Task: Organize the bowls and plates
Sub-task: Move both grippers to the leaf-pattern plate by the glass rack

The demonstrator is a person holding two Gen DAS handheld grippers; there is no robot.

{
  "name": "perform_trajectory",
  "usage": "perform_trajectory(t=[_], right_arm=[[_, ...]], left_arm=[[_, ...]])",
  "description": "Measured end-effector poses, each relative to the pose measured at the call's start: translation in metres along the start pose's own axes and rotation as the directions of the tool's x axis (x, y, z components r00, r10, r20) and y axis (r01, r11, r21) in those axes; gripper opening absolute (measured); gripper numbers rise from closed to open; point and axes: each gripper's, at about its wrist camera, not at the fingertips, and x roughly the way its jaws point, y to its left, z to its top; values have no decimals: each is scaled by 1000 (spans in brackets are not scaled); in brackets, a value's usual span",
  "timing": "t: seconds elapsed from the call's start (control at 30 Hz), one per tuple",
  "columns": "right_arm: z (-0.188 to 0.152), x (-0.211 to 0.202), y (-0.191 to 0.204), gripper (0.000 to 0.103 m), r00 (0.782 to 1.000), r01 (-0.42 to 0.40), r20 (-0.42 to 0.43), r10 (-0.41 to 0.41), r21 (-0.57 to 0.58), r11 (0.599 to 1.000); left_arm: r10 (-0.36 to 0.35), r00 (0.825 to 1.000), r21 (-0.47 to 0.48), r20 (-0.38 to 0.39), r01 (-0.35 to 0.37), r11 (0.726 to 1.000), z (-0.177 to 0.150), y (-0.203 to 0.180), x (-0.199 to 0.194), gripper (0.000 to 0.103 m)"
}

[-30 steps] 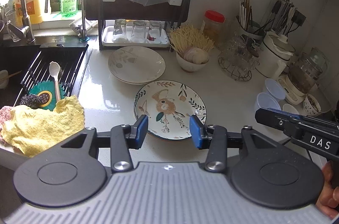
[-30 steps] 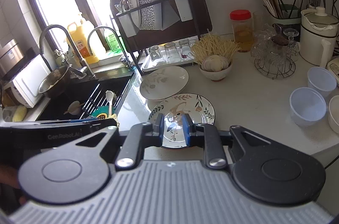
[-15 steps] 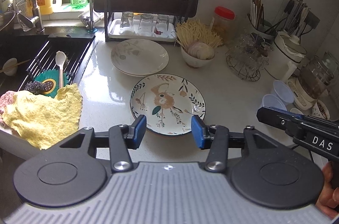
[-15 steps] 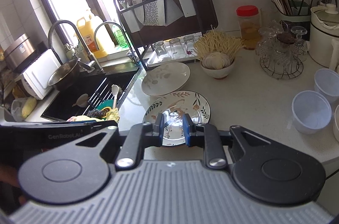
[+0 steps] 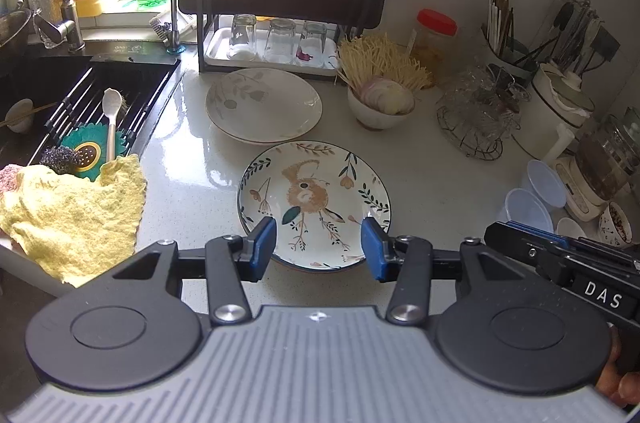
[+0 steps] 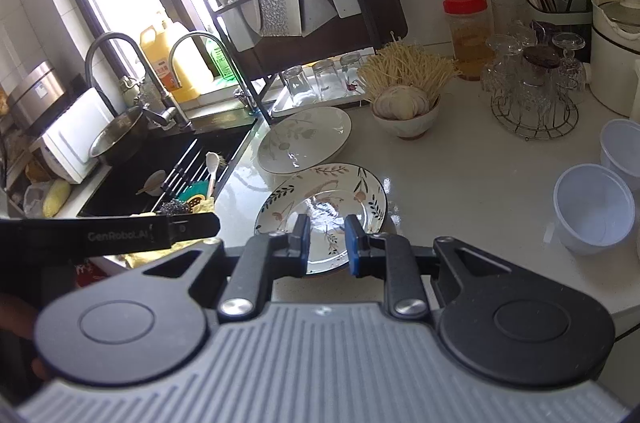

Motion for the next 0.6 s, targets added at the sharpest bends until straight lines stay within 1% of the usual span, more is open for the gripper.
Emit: perform_trajectory(t=[0.2, 0.33, 0.53, 0.6], right_arm=[[11, 27, -5, 23, 1000, 31, -1, -31, 12, 999], [22, 50, -6, 23, 999, 42, -7, -41, 43, 998], [40, 85, -1, 23, 998, 61, -19, -60, 55, 997], [45, 96, 0, 23, 998, 64, -24, -62, 66, 996]], left_arm=[[-24, 999, 12, -21, 24, 1000, 20, 12, 29, 53], [-32, 999, 15, -33, 33, 999, 41, 28, 51, 53], [-43, 997, 4, -59, 43, 999, 72, 54, 87, 53], [-52, 996, 8, -72, 52, 999, 82, 62, 100, 55]])
